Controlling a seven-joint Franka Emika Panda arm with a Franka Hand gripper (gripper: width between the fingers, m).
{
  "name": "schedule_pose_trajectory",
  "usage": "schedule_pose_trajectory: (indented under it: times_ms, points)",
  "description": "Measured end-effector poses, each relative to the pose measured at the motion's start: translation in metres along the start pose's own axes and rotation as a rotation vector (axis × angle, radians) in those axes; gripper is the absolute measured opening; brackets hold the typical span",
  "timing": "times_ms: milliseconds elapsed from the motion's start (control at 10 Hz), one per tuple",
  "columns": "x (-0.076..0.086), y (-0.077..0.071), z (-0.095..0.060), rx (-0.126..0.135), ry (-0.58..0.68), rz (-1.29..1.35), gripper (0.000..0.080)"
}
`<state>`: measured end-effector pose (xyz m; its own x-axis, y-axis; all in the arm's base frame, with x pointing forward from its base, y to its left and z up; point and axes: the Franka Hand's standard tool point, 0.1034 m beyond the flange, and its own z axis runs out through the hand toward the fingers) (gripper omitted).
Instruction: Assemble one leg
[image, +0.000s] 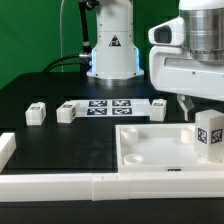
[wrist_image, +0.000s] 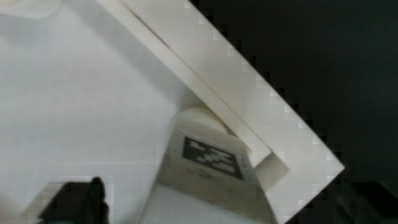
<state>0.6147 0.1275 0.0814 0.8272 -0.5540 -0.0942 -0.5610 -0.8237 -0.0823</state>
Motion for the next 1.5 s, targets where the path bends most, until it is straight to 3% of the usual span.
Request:
schedule_pose_trajectory:
  times_ms: [700,1000,1200,1500]
  points:
    - [0.0061,0.0048,-0.0012,-0.003,0.004,-0.877,0.0649]
    - [0.0065,0.0057,-0.0003,-0.001,0.002,-0.914,0.0637]
    - [0.0072,0.0065,-0.0002,-0.003,0.003,-0.913,0.029]
    - [0.008,0.0074,-0.0001,-0.003,0.003,-0.887,0.0292]
